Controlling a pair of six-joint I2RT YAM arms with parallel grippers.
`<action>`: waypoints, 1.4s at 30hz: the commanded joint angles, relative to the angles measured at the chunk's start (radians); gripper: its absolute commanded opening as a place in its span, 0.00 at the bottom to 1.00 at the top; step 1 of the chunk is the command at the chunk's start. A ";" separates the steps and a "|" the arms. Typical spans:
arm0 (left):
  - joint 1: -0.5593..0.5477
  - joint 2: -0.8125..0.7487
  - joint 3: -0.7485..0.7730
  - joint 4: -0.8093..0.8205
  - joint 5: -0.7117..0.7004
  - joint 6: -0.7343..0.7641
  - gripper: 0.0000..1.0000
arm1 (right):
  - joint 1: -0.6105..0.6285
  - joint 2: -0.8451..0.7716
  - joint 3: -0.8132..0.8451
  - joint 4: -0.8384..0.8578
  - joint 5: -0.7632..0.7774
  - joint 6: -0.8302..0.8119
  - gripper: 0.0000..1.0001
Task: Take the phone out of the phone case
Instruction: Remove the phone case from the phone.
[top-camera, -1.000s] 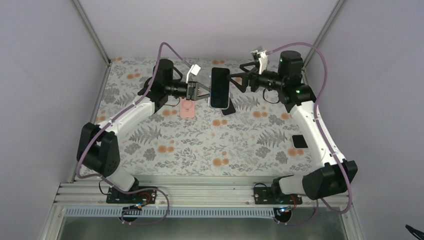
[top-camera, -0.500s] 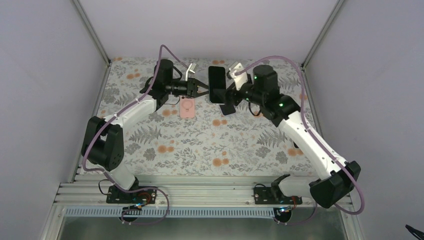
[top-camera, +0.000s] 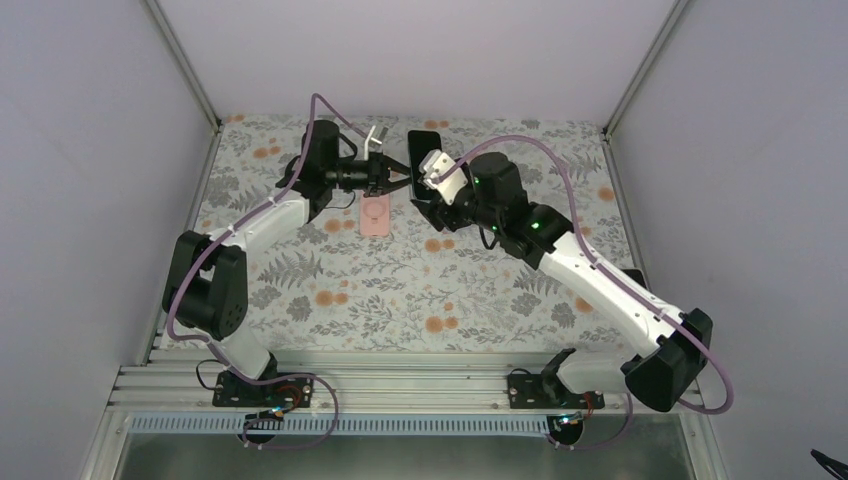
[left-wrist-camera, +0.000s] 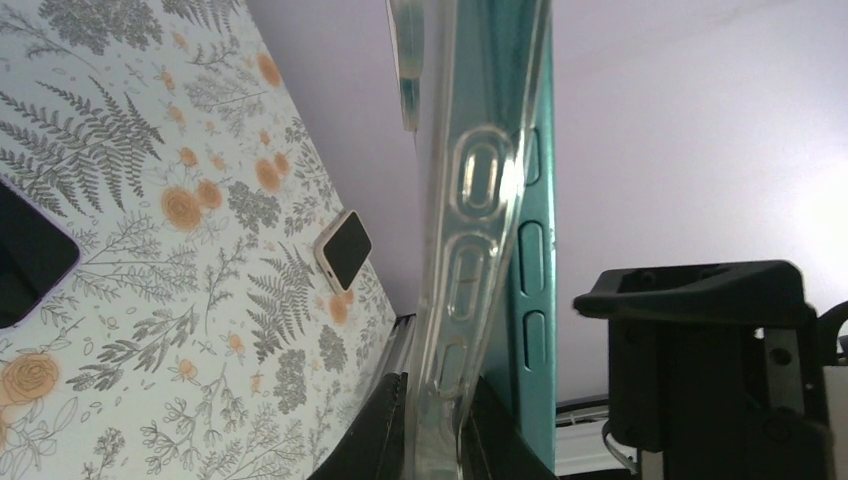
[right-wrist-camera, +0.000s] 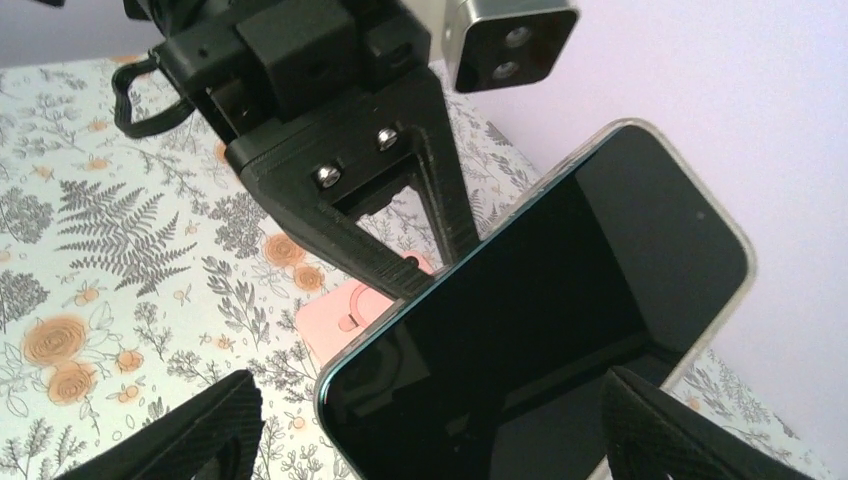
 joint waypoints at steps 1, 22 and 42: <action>0.004 -0.013 -0.004 0.095 0.021 -0.046 0.02 | 0.034 0.013 -0.019 0.052 0.093 -0.051 0.79; 0.006 -0.010 -0.037 0.210 0.056 -0.140 0.02 | 0.120 0.018 -0.154 0.292 0.486 -0.295 0.76; 0.005 -0.005 -0.068 0.264 0.068 -0.198 0.02 | 0.135 0.012 -0.300 0.649 0.650 -0.641 0.52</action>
